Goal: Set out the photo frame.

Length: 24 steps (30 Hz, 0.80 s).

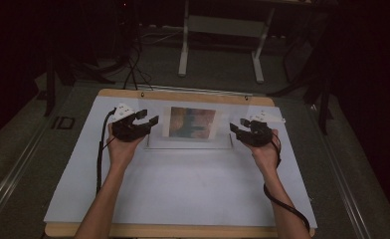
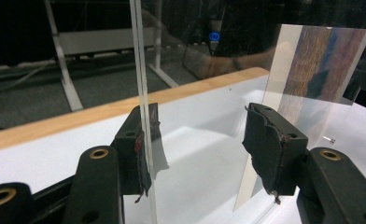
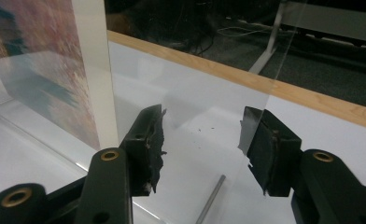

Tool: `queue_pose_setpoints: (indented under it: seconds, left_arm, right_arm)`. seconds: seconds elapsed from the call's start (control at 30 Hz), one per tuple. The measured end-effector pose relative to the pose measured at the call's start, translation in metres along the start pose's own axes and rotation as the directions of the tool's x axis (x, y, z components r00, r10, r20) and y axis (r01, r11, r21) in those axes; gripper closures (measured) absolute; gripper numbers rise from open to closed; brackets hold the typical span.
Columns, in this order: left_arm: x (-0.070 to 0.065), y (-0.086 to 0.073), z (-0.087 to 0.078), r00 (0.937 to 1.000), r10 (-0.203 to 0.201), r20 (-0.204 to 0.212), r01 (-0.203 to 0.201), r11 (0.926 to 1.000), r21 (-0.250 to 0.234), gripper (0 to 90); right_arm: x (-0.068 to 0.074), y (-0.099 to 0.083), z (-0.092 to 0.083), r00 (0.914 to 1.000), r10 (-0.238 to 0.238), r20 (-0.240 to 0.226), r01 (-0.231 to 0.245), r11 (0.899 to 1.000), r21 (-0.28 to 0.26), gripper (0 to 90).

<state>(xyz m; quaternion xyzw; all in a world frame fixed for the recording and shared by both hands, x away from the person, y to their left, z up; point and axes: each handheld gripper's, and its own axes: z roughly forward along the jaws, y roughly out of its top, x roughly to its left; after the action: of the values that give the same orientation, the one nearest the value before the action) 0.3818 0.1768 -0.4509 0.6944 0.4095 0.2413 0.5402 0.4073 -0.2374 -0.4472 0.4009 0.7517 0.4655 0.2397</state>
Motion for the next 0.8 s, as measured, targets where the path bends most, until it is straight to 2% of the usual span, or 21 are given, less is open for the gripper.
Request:
queue_pose_setpoints:
  seconds: [0.2, 0.43, 0.8]
  left_arm:
    - [-0.003, -0.008, -0.009, 0.9992, -0.038, 0.009, 0.038, 0.9992, 0.009, 44.7]
    - [-0.002, -0.009, -0.014, 0.9986, -0.046, 0.026, 0.046, 0.9987, 0.023, 44.5]
    - [-0.003, -0.008, -0.016, 0.9985, -0.043, 0.034, 0.042, 0.9986, 0.034, 44.4]
  right_arm:
    - [0.009, -0.007, -0.010, 0.9997, 0.024, -0.007, -0.024, 1.000, 0.002, 48.8]
    - [0.018, -0.010, -0.016, 0.9997, 0.026, 0.002, -0.026, 1.000, 0.004, 48.9]
    - [0.020, -0.013, -0.019, 0.9993, 0.037, -0.001, -0.037, 0.999, 0.020, 49.3]
